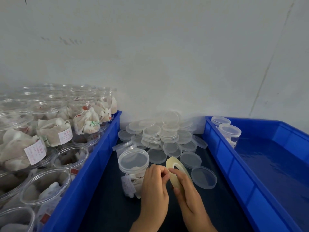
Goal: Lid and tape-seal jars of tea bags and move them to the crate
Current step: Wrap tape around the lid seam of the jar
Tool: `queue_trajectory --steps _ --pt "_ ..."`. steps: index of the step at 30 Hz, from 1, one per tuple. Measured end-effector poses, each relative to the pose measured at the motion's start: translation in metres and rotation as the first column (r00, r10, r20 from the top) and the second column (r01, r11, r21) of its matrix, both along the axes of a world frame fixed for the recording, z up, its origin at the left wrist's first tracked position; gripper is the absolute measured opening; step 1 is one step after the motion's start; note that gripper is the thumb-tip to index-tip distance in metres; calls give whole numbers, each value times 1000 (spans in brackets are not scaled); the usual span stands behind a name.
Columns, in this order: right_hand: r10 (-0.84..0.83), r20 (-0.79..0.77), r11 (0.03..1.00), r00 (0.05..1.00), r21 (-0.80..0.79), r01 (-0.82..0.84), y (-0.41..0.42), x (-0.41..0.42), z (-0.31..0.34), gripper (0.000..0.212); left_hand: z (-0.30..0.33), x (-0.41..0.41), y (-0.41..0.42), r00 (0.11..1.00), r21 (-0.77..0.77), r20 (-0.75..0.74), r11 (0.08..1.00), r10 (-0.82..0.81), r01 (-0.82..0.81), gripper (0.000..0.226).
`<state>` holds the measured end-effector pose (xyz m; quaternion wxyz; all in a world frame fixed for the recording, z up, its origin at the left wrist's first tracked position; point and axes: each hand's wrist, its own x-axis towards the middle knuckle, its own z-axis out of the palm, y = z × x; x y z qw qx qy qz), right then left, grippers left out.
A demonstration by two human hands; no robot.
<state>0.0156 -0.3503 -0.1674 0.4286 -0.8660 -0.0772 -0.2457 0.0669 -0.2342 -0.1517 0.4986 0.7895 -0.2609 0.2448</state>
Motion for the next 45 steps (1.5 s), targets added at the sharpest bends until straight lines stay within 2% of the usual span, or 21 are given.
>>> queue_trajectory --steps 3,6,10,12,17,19,22,24,26,28,30,33,37,40,45 --pt "-30 -21 1000 999 -2 30 -2 3 5 53 0 -3 2 996 78 83 997 -15 9 22" --pt "-50 -85 995 995 -84 43 -2 2 12 58 -3 0 4 998 45 57 999 -17 14 22" --pt "-100 -160 990 982 -115 82 -2 4 15 26 -3 -1 7 997 -3 63 999 -41 41 23" --pt "-111 -195 990 974 -105 91 -2 5 16 18 -2 0 10 995 7 96 1000 -21 21 26" --pt "6 -266 975 964 215 54 -6 9 24 12 -1 6 18 982 88 183 994 44 -61 31" --pt "11 -255 958 967 279 63 -7 10 26 13 -3 4 20 969 119 245 991 28 -58 32" --pt "8 -201 940 980 337 61 -4 11 26 15 0 4 31 886 138 462 983 42 -119 21" --pt "-21 -151 937 988 342 72 -3 11 24 16 5 9 45 868 46 484 987 111 -152 37" --pt "-67 -98 942 993 321 95 -3 11 24 16 5 20 59 886 -120 387 967 254 -225 67" --pt "-104 -56 948 993 298 115 -3 12 27 16 2 28 72 948 -234 146 941 281 -243 92" --pt "-144 -32 947 989 285 147 -3 14 29 16 -4 35 76 988 -286 -114 949 102 -131 110" --pt "-189 -49 941 981 276 195 -4 18 28 15 -16 44 71 959 -335 -268 942 -90 -5 123" --pt "-184 -83 940 979 276 200 -1 20 26 16 -23 48 69 967 -255 -244 967 -78 14 113" --pt "-201 -107 951 974 218 220 1 18 28 18 -16 44 71 966 -225 -235 973 -103 48 102" --pt "-137 -138 972 981 170 160 -2 12 44 18 -6 37 70 880 -351 -359 918 -312 182 69"
